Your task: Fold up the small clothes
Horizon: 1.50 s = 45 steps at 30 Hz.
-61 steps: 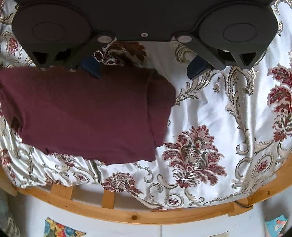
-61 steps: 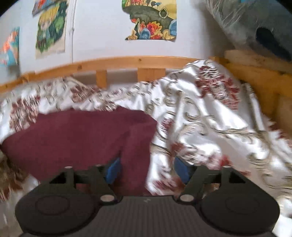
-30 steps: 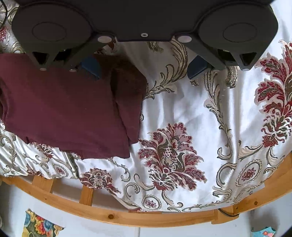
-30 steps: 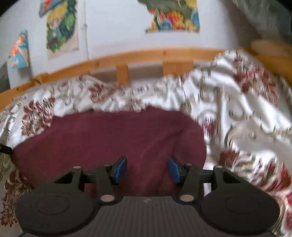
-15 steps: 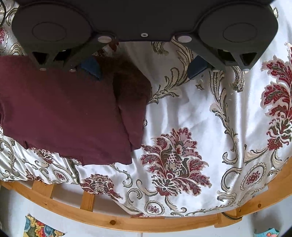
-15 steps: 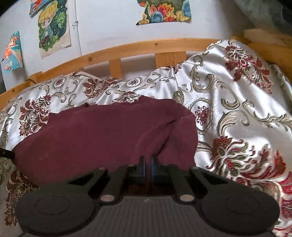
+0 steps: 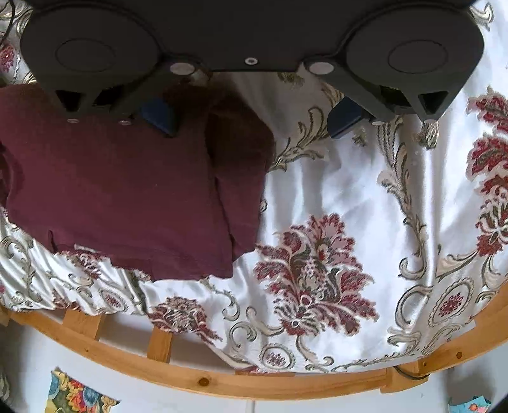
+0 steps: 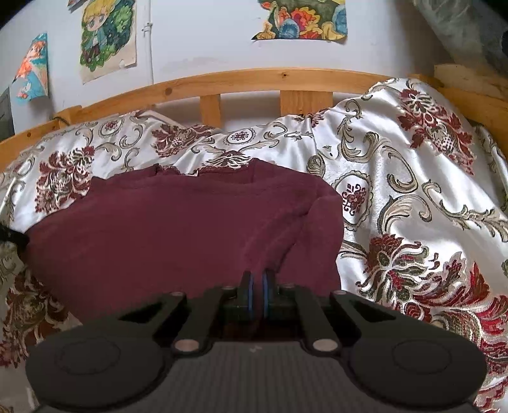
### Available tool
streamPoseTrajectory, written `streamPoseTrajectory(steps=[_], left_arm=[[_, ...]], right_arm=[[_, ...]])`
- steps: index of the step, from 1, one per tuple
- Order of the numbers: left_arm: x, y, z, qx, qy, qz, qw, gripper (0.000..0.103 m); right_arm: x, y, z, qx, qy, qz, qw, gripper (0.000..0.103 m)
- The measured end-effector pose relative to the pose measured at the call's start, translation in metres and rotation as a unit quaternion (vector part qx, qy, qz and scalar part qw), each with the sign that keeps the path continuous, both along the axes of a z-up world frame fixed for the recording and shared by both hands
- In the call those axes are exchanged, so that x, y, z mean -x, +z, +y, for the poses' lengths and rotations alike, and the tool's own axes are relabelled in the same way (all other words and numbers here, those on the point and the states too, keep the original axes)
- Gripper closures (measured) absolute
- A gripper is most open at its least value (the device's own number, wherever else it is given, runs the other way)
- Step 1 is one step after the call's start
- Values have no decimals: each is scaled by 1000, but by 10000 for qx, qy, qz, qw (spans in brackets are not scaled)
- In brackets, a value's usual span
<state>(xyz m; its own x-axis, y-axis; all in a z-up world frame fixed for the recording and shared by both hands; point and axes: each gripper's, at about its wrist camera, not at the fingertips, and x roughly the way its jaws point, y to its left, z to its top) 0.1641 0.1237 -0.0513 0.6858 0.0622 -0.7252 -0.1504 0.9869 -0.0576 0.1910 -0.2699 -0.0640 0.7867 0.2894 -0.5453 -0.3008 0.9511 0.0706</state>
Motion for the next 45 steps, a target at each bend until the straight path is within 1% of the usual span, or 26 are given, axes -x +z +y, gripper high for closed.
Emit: streamPoseTrajectory(steps=[1,3,4,5,7,9,11,13,15,18,20,22,23,26,28,30,33,37,39,42,45], left_arm=[[-1,1,0,-6,-20,-44,10000,1],[-6,0,1,-36,-52,-112,9999,1],[-8,-1,1,-43,-68,-121,9999,1],[-11,-2,3,-42,-80,-121,9999,1],[-18,-6,6,-1,-74,-122,9999,1],[-24,-11,10,96,-49,-122,9999,1],[-31,-15,14,222,-26,-102,9997,1],[-38,-19,19,384,4,-65,9992,1],[-43,-23,22,539,12,-38,9985,1],[-46,-26,24,728,-9,-90,9973,2],[-47,-27,25,858,-47,-102,9962,2],[-46,-26,26,951,-46,-107,9954,2],[-46,-26,28,1027,-49,-102,9947,2],[-46,-24,32,1216,-66,-39,9925,2],[-44,-22,31,1252,-137,-48,9920,2],[-41,-19,29,1170,-215,-94,9928,2],[-42,-17,23,968,-288,-91,9948,2],[-47,-18,20,808,-247,-25,9964,4],[-51,-23,22,828,-154,59,9964,4],[-51,-29,27,995,-87,94,9950,4],[-48,-30,28,964,-127,68,9952,4]], right_arm=[[1,0,1,42,8,-37,10000,93],[4,0,3,52,15,-100,9999,85],[6,1,4,60,37,-153,9999,72],[8,2,5,82,78,-218,9997,53],[14,4,9,196,135,-383,9990,38],[20,5,16,327,213,-545,9978,30],[25,6,24,433,289,-683,9963,11],[27,8,31,413,308,-728,9960,6],[27,11,38,273,253,-651,9972,1],[24,17,48,-2,-32,-412,9991,0],[21,19,54,-130,-252,-331,9991,0],[19,17,61,-150,-679,-307,9971,0],[18,15,64,-95,-763,-323,9965,0],[18,7,73,246,-732,-394,9962,0],[22,2,77,337,-694,-492,9958,0],[24,-3,81,391,-537,-539,9963,0],[25,-10,85,513,-451,-498,9964,0],[24,-15,84,467,-407,-414,9972,0],[22,-18,85,508,-394,-325,9974,0],[21,-21,88,582,-395,-293,9971,0],[22,-21,88,581,-396,-299,9971,0]])
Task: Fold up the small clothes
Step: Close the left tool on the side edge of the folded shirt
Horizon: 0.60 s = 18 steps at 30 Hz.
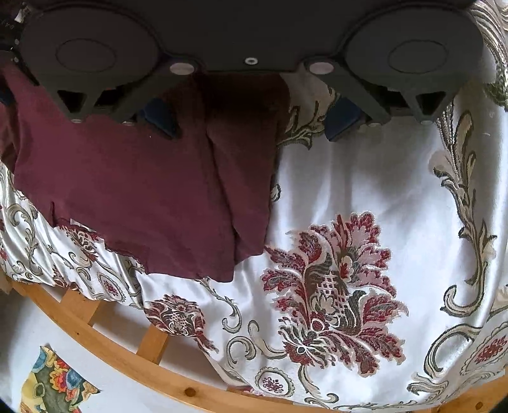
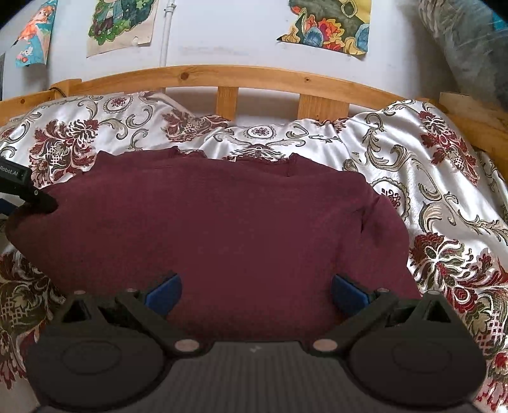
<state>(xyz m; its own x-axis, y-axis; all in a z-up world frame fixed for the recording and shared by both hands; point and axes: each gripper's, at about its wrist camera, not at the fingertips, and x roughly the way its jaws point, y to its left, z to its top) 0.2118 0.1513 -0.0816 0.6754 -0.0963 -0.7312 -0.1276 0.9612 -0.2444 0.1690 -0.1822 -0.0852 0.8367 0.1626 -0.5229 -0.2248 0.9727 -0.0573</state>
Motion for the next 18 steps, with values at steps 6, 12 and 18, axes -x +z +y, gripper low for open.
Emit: streamPoseTrajectory(steps=[6,12,18], left_arm=[[1,3,0,55,-12,8,10000,9],[3,7,-5,121,-163,-50,9998,26],[2,9,-7,120,-41,4,9999,31]], right_arm=[[-1,0,-2,-68,13,39,10000,0],[-2,-1,-3,-129,13,68,9999,0],[-2,0,-3,-130,14,69,9999,0]])
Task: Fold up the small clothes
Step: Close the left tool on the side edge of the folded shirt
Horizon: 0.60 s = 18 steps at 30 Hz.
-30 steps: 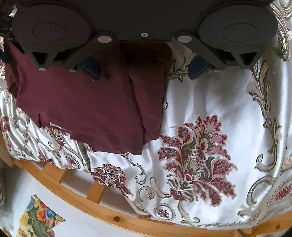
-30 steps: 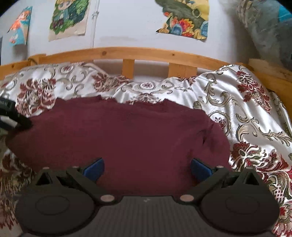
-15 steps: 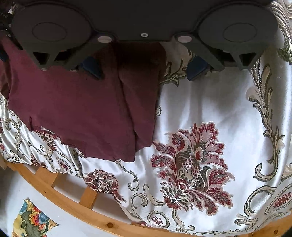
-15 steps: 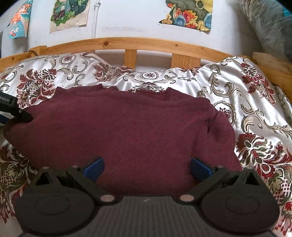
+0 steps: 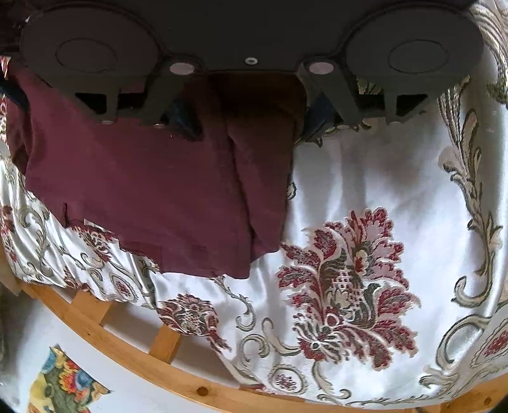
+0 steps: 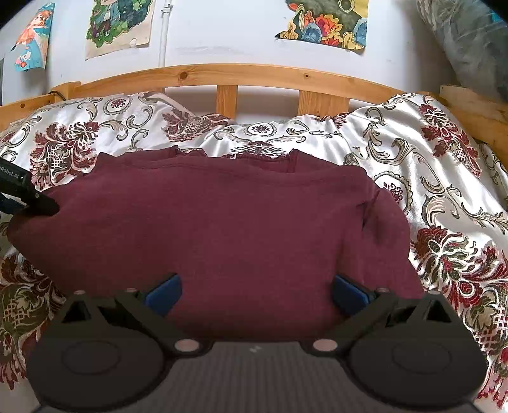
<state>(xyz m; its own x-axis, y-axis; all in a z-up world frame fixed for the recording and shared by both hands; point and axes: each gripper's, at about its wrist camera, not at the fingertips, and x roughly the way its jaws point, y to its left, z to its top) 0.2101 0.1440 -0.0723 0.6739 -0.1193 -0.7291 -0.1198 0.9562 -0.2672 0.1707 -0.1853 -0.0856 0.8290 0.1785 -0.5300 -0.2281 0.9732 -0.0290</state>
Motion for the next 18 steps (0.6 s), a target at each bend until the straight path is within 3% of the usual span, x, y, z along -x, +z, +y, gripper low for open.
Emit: streamPoseTrajectory(steps=[3,9,14,18], left_arm=[[3,4,-5,-88,131,-44,9999,37],[8,11,-23,-749,-36,-179,9970,43],[4,10,-19,-650,76,-91,9978,40],[3,14,-26,-861,27,-48,9963,56]], right_arm=[[0,0,0,-5,2,0,10000,0],[-1,0,-1,-14,4,6,10000,0],[-1,-1,-1,-17,4,8,10000,0],[-1,-1,-1,-18,3,10,10000,0]])
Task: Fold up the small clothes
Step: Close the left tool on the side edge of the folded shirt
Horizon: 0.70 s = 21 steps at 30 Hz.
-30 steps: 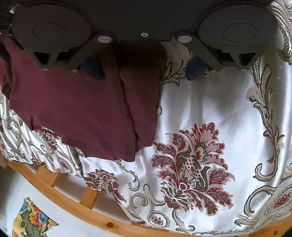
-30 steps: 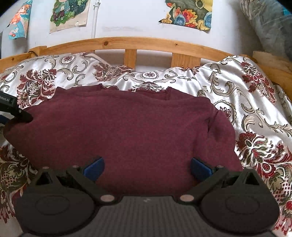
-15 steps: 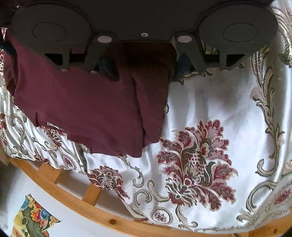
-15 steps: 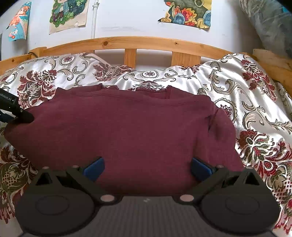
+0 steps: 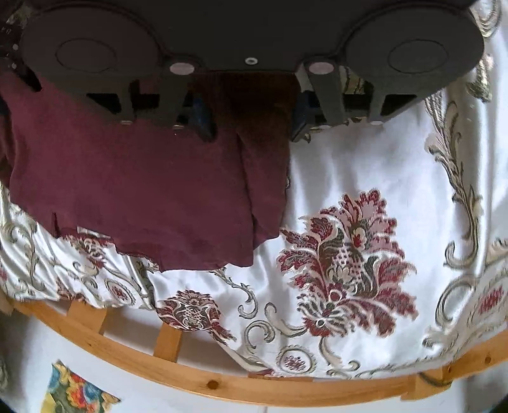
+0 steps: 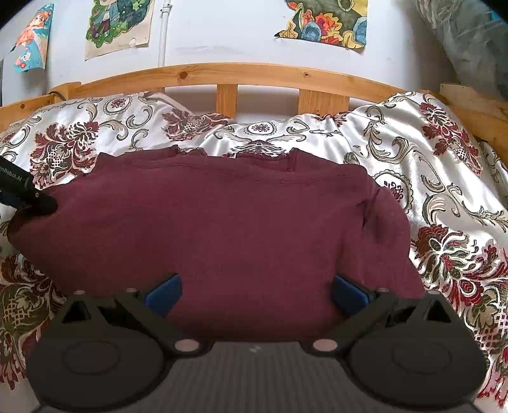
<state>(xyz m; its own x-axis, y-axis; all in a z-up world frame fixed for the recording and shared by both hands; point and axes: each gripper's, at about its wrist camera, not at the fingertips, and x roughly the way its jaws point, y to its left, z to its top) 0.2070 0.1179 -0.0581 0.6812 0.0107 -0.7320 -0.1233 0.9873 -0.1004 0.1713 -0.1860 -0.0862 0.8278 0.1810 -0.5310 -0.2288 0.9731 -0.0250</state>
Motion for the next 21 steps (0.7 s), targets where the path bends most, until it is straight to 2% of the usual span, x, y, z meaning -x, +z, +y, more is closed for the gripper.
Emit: streamPoseTrajectory(steps=[1,4,6,10,14,18,21], left_arm=[[-1,2,-3,-109,-12,32,9999,65],[-2,11,-15,-445,-22,132,9989,81],[-2,19,-23,-619,-70,125,9980,87],[1,41,-45,-857,-271,-84,9959,89],[7,72,-69,-530,-699,-510,9948,90],[11,95,-110,-571,-1317,-855,9859,92],[14,98,-145,-578,-1769,-920,9782,99]], right_arm=[[0,0,0,5,-1,-1,10000,0],[0,0,2,33,-6,-4,10000,0],[1,1,2,34,-9,-14,10000,0],[2,6,1,45,-22,-20,10000,0],[16,26,-9,-60,26,-386,9992,0],[23,44,-33,36,-553,-653,9963,0],[19,46,-58,12,-824,-577,9949,0]])
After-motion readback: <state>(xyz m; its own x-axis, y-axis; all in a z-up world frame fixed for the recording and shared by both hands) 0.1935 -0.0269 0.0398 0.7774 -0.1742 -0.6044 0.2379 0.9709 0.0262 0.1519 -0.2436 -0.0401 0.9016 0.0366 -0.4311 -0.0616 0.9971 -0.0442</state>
